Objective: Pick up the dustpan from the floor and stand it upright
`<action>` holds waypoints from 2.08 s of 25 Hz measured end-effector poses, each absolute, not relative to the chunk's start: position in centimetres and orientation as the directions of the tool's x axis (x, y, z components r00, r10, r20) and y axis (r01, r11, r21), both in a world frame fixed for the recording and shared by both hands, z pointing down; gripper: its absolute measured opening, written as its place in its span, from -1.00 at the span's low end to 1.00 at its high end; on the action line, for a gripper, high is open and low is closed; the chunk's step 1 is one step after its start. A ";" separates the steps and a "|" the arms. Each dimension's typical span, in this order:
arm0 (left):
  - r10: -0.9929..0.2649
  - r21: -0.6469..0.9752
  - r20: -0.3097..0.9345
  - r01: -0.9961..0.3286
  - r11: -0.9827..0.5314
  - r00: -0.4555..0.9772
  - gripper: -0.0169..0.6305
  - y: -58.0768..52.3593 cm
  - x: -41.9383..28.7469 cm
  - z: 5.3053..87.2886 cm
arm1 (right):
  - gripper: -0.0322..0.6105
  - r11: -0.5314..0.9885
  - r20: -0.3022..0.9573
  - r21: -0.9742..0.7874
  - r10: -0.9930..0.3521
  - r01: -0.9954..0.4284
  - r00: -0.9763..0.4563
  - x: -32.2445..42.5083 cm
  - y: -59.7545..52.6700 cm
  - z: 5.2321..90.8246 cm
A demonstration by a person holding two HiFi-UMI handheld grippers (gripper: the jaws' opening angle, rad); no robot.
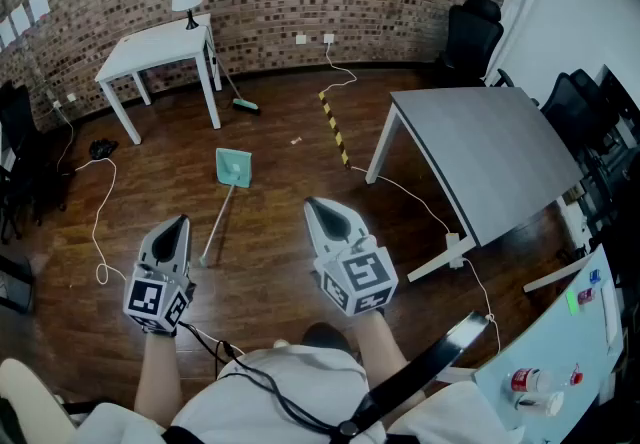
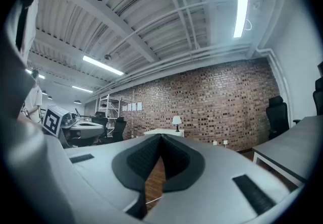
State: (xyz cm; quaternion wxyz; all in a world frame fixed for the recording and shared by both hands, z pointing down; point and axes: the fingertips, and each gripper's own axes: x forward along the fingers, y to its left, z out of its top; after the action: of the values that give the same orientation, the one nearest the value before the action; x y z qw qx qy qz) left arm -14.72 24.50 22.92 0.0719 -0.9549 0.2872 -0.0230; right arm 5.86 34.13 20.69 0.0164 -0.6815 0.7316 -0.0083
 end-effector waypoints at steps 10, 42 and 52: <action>-0.567 -0.144 -0.006 -0.562 -0.815 0.824 -0.96 20.9 -15.3 24.1 | -0.95 0.057 -0.003 -0.029 -0.998 -0.998 -0.057 6.5 30.9 22.0; -0.716 -0.107 0.051 -0.709 -0.697 0.696 -0.96 -11.2 -2.0 23.3 | -0.95 0.132 0.040 -0.038 -0.990 -0.991 -0.133 25.9 -3.5 22.6; -0.716 -0.101 0.055 -0.709 -0.698 0.696 -0.96 -15.4 -5.6 24.0 | -0.95 0.102 0.034 -0.007 -0.994 -0.995 -0.102 23.4 -6.9 22.0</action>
State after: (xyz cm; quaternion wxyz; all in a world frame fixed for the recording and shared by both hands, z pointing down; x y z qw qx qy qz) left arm -5.57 -15.38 24.03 0.0360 -0.9202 0.3872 -0.0450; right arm 23.37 -6.85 22.01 -0.0104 -0.6701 0.7421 -0.0139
